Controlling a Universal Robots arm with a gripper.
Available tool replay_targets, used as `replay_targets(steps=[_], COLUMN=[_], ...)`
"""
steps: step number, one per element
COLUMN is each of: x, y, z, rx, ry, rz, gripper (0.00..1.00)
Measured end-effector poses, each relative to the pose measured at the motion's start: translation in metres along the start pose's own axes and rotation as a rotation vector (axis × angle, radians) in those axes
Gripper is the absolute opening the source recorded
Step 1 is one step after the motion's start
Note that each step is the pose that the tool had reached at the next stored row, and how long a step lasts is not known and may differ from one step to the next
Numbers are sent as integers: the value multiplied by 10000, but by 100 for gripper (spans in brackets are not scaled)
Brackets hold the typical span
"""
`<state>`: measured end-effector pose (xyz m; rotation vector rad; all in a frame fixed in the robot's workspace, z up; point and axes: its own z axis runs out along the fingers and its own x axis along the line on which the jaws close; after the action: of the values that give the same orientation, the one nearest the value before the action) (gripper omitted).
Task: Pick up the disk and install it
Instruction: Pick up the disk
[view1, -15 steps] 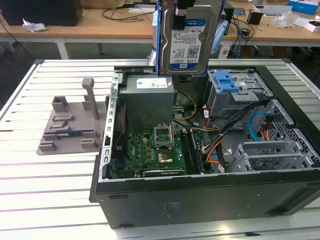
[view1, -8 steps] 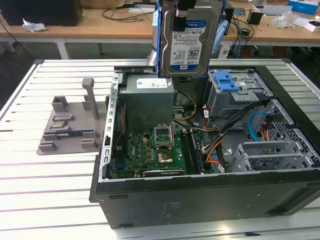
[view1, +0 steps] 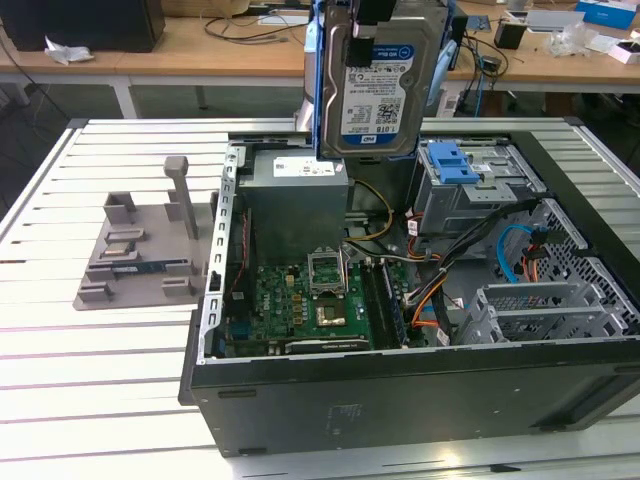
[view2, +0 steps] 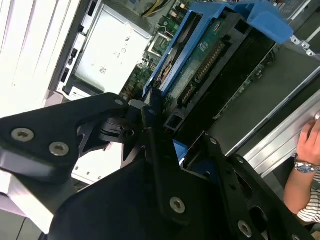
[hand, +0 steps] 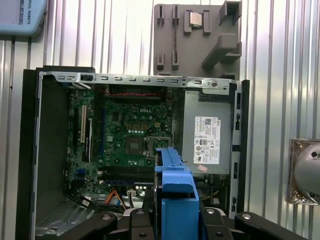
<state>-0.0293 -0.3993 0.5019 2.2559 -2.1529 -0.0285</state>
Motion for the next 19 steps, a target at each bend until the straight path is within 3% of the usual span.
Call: replay_targets(steps=[19], x=[376], y=[15], z=[16], rx=[-2], ry=[49], rz=[1], gripper=[37])
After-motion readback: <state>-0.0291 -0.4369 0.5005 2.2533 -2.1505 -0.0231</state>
